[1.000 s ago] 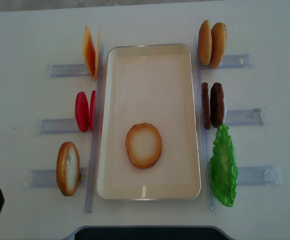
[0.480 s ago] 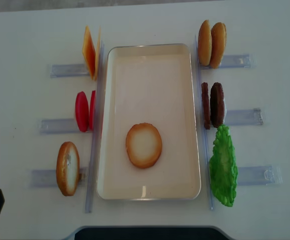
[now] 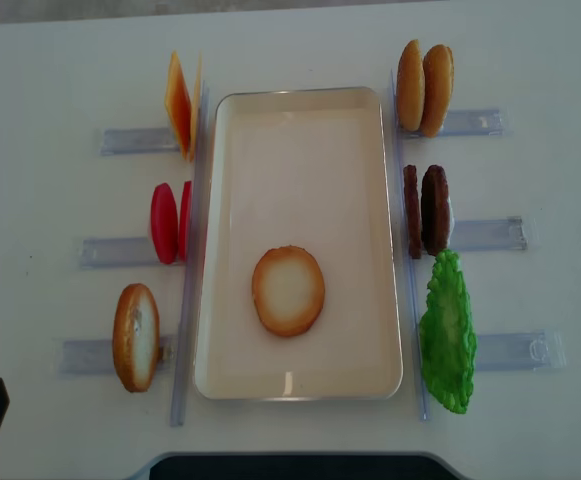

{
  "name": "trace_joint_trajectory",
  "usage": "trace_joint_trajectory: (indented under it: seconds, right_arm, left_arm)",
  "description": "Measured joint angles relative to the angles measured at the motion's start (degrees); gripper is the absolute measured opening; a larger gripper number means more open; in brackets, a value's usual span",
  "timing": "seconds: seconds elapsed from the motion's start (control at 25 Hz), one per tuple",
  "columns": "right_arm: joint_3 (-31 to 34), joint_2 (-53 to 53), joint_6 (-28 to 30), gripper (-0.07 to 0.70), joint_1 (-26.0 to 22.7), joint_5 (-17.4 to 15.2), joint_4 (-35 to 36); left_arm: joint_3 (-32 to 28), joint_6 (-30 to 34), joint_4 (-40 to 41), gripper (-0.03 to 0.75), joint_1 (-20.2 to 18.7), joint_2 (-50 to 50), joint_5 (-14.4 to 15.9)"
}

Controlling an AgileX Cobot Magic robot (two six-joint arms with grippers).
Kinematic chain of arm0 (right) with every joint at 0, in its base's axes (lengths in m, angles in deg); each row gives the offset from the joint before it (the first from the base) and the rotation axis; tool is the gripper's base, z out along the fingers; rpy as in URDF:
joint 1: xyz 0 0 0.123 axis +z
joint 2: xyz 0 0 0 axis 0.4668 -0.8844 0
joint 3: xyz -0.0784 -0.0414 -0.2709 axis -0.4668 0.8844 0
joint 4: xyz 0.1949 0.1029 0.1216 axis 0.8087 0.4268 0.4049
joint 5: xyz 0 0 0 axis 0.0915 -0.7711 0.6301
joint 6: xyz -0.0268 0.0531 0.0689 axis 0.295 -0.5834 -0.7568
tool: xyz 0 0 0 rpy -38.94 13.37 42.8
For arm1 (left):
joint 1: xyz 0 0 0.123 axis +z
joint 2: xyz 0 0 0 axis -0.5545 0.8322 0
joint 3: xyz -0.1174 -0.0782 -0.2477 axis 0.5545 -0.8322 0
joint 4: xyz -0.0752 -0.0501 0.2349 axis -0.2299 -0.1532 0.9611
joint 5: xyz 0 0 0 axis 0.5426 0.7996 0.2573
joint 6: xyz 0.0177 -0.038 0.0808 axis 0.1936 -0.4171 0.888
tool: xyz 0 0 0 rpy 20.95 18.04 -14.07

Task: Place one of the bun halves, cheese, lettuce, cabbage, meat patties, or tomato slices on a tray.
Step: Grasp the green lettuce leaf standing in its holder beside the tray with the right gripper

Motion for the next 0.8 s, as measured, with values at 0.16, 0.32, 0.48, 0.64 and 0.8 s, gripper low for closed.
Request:
trace_joint_trajectory:
  seconds: [0.16, 0.32, 0.48, 0.64, 0.8]
  right_arm:
    - [-1.8, -6.6, -0.6, 0.514, 0.0, -0.8, 0.0]
    - [-2.1, -11.8, -1.7, 0.514, 0.0, -2.8, 0.0]
    - [-2.1, -16.8, -2.7, 0.514, 0.0, -3.4, 0.0]
    - [-2.1, -17.8, -3.1, 0.514, 0.0, -3.9, 0.0]
    - [-2.1, -17.8, -3.2, 0.514, 0.0, -4.8, 0.0]
  left_arm:
    - [0.0, 0.0, 0.0, 0.391, 0.0, 0.0, 0.0]
    - [0.0, 0.0, 0.0, 0.391, 0.0, 0.0, 0.0]
    - [0.0, 0.0, 0.0, 0.391, 0.0, 0.0, 0.0]
    - [0.0, 0.0, 0.0, 0.391, 0.0, 0.0, 0.0]
    - [0.0, 0.0, 0.0, 0.391, 0.0, 0.0, 0.0]
